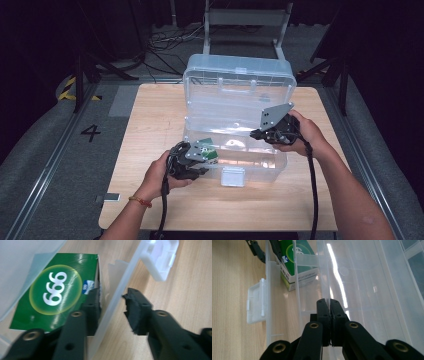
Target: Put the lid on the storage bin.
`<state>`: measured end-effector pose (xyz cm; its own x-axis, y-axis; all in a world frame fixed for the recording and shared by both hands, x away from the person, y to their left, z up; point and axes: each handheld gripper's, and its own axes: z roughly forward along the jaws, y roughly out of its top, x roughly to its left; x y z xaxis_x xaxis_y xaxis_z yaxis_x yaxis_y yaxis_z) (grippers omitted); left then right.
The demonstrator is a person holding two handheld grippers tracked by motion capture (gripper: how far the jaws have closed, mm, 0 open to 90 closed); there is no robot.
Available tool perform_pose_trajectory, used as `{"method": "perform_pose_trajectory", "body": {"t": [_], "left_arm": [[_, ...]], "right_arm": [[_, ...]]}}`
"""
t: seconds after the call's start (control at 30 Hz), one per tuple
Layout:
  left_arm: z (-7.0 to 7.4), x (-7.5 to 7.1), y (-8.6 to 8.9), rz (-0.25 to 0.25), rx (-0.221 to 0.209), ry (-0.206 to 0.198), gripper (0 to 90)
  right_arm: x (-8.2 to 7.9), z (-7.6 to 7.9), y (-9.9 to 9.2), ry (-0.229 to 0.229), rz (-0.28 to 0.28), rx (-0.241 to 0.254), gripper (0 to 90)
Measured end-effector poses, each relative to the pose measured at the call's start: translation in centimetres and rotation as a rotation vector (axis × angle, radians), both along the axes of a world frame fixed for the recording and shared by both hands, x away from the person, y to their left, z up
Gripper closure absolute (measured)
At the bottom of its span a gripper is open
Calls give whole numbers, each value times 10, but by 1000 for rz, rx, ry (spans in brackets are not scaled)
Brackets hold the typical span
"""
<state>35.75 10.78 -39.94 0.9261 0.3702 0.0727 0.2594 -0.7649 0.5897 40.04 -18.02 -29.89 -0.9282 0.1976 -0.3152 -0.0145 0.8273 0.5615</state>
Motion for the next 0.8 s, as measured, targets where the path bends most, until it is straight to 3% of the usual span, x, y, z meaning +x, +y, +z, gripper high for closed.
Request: {"method": "perform_pose_trajectory", "body": {"t": [0.1,0.2,0.4,0.53,0.63,0.8], "left_arm": [[6,-5,-1,7,5,-21,557],[15,-7,6,7,-59,-1,514],[35,-15,21,5,-145,-14,437],[55,-18,31,2,-179,-45,401],[73,-15,43,32,-248,-50,392],[90,-7,52,76,-263,-91,378]], "right_arm": [[-1,-1,0,0,2,2,887],[-1,-1,0,-4,7,2,887],[-3,-2,1,0,3,2,885],[-3,-2,1,-6,8,-1,881],[-5,-2,1,-6,3,-2,881],[-6,-3,2,-10,1,-3,879]]}}
